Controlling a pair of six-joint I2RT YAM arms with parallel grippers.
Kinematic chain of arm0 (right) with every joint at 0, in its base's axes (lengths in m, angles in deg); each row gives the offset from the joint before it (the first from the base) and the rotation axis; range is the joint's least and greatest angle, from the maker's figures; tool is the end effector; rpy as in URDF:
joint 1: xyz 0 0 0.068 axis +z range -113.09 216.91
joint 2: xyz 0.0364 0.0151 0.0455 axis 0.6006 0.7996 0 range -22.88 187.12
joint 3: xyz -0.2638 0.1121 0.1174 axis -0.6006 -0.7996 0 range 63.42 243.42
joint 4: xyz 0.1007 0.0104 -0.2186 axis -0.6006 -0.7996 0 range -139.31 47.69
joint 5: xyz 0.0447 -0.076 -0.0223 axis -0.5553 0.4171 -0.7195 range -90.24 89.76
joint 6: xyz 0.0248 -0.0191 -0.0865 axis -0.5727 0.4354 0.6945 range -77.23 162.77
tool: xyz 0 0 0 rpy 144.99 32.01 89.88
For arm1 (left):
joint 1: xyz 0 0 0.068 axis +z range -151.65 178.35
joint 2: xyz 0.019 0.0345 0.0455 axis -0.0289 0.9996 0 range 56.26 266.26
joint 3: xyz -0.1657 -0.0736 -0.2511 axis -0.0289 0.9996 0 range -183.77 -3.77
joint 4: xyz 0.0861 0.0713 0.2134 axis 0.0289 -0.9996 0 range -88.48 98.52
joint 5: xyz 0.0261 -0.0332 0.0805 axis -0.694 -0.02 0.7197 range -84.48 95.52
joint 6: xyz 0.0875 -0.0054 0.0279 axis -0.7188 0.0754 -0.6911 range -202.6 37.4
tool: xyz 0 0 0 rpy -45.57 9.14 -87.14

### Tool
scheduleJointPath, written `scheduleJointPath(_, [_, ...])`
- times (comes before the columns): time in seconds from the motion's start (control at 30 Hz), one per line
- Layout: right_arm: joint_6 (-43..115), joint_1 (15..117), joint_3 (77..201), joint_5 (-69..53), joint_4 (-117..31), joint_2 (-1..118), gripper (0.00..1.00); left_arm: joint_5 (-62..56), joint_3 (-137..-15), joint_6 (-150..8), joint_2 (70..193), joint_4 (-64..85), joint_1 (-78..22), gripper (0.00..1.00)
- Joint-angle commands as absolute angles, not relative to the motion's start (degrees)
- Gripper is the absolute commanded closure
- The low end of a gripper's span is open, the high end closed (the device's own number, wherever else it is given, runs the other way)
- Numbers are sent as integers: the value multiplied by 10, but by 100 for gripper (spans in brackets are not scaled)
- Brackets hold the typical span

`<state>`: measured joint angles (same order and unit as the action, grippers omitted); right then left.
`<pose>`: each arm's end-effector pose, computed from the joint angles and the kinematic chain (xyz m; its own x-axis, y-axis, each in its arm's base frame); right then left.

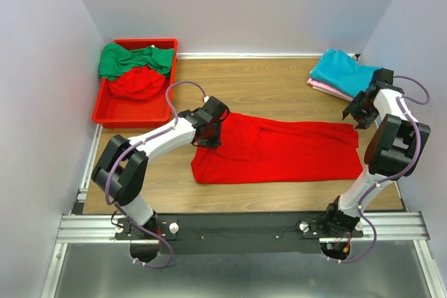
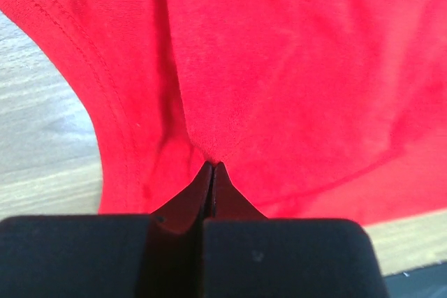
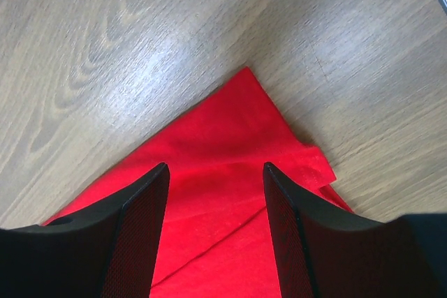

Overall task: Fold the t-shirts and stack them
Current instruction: Fold the tshirt

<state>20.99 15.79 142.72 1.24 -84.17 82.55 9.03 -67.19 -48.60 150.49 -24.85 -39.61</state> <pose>0.3589 -0.1410 0.2151 -0.6661 0.6550 -0.3568 0.6638 0.7387 0.1169 0.2654 -0.2006 0.2112 -0.9199 0.0096 -0.3919 0.0945 0.9756 -0.1979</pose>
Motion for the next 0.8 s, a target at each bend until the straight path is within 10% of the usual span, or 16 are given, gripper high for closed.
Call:
scheduleJointPath(0.0, [219, 152, 1413, 0, -847, 801, 36, 67, -673, -471, 1471, -263, -404, 100])
scheduleJointPath(0.4, [217, 174, 1403, -42, -847, 749, 36, 10, -612, -422, 1412, -259, -436, 100])
scheduleJointPath(0.77, [165, 451, 1306, -92, -848, 671, 36, -19, -549, -392, 1379, -228, -445, 100])
